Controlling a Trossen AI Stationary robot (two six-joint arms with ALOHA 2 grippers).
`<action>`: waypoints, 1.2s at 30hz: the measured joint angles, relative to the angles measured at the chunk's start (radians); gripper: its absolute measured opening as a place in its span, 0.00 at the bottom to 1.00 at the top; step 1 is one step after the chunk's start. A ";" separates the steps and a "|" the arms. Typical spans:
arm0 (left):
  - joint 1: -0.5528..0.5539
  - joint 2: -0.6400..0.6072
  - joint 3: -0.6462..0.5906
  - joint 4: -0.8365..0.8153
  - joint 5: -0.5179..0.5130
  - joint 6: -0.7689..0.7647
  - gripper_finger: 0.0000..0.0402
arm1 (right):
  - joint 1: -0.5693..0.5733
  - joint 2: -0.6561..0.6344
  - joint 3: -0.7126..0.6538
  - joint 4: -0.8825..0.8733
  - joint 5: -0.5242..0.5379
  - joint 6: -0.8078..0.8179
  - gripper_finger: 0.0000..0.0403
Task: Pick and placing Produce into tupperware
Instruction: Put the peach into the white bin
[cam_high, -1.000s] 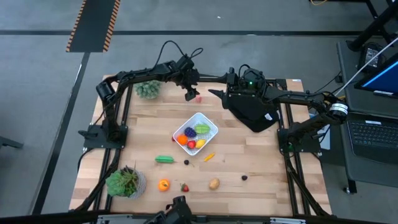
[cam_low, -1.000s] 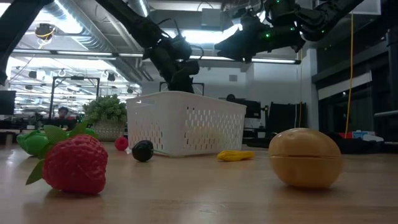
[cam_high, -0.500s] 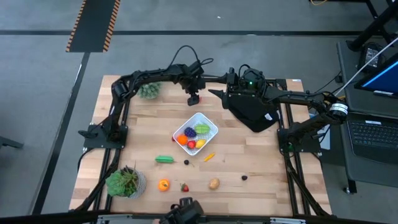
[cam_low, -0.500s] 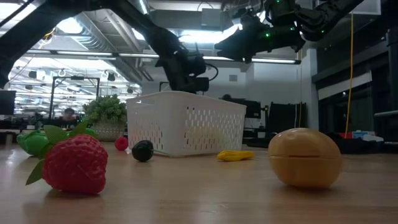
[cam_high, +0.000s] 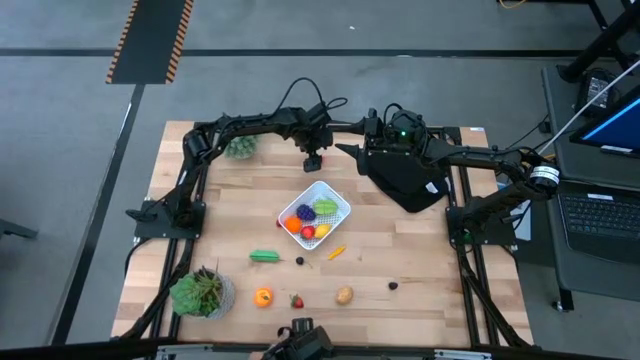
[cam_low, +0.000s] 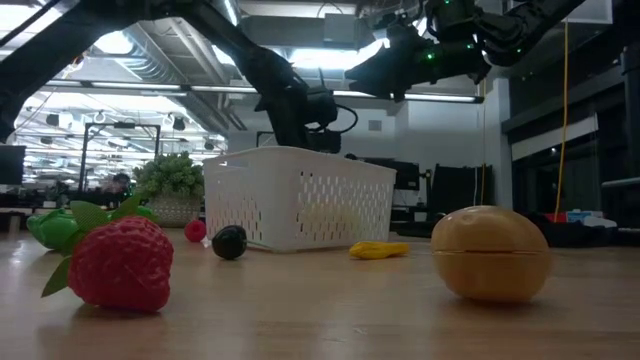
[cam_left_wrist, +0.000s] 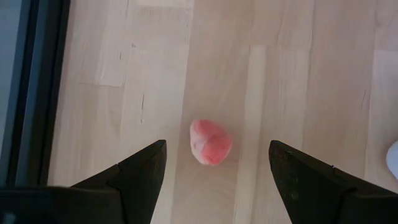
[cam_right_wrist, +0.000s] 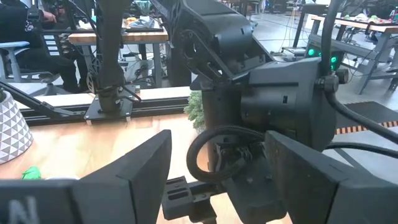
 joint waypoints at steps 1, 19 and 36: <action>0.000 0.004 0.000 0.004 0.001 0.000 0.68 | 0.000 0.000 0.000 0.000 0.000 0.000 0.64; -0.002 0.038 -0.002 0.014 -0.003 -0.005 0.68 | 0.000 0.000 0.000 -0.001 0.000 0.000 0.64; -0.011 0.062 -0.001 0.030 -0.005 -0.004 0.68 | 0.000 0.000 0.000 -0.001 0.000 0.004 0.64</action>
